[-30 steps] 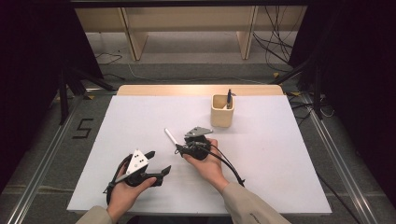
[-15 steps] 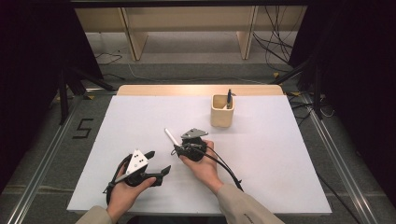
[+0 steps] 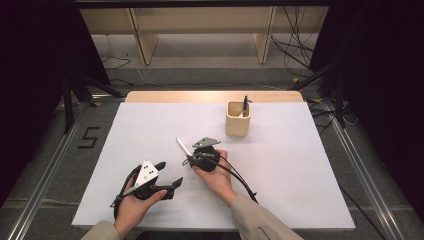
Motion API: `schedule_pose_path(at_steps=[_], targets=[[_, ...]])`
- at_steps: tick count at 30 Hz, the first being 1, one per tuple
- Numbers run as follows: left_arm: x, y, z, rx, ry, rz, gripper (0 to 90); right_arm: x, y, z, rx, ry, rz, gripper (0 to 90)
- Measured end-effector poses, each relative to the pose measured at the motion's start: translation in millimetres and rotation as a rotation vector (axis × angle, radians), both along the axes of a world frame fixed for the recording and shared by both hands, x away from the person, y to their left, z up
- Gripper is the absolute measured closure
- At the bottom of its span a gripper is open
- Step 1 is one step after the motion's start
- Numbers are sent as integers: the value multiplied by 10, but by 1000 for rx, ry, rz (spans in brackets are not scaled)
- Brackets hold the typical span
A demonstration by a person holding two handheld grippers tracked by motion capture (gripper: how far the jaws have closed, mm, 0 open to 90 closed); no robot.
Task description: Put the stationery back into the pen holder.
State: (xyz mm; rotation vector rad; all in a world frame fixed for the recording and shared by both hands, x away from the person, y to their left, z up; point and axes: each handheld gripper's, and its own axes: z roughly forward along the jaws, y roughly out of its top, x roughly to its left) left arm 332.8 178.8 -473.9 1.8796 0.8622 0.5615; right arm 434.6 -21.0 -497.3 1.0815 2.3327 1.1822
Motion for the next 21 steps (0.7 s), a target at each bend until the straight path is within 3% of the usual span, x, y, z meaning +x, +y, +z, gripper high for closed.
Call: schedule_pose_path(at_steps=[21], targets=[[2, 4, 2, -4, 1, 2, 195, 24, 74, -30, -46, 10, 17, 648]])
